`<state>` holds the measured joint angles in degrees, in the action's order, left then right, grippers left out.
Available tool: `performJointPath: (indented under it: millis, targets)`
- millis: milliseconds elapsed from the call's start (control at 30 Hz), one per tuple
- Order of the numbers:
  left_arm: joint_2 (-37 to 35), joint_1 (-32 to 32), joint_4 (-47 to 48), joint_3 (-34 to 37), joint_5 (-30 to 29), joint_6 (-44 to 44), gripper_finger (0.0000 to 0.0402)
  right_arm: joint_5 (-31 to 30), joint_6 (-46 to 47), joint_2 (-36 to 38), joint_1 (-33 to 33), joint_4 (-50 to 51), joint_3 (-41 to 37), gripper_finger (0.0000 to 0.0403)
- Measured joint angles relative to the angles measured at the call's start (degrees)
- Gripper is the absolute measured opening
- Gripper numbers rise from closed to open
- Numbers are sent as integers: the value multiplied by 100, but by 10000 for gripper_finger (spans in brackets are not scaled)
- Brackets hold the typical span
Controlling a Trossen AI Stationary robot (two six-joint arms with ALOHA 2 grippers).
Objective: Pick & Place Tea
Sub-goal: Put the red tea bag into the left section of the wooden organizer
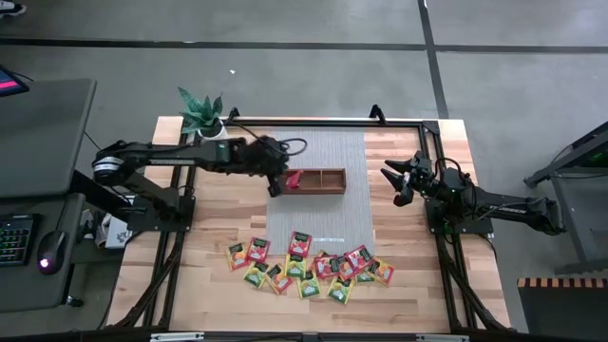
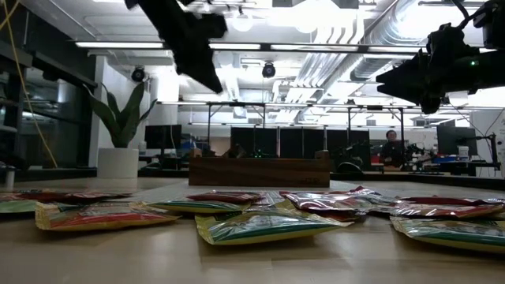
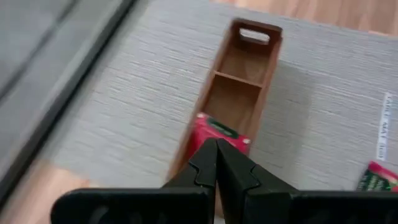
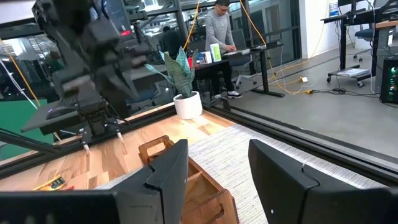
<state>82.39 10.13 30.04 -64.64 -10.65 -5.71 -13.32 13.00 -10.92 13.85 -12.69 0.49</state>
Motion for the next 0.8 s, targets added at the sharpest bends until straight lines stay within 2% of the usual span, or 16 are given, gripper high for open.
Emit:
performJointPath:
  millis: [200,300,400,533,667,800]
  targets:
    - [494,-74,-262,8,492,-417,3,0,0,2,-1,5,0,165]
    - [692,-138,-547,0,716,-424,19,1,-1,2,0,-3,0,165]
    - [801,-195,-586,13,731,-420,55,2,-1,1,-2,1,0,165]
    - [787,-237,-657,11,689,-507,130,0,0,0,0,-1,0,165]
    - [793,-299,-687,26,192,-507,212,0,-1,1,-1,0,0,165]
    - [787,-503,-1236,487,-798,-554,266,0,-1,2,0,0,0,165]
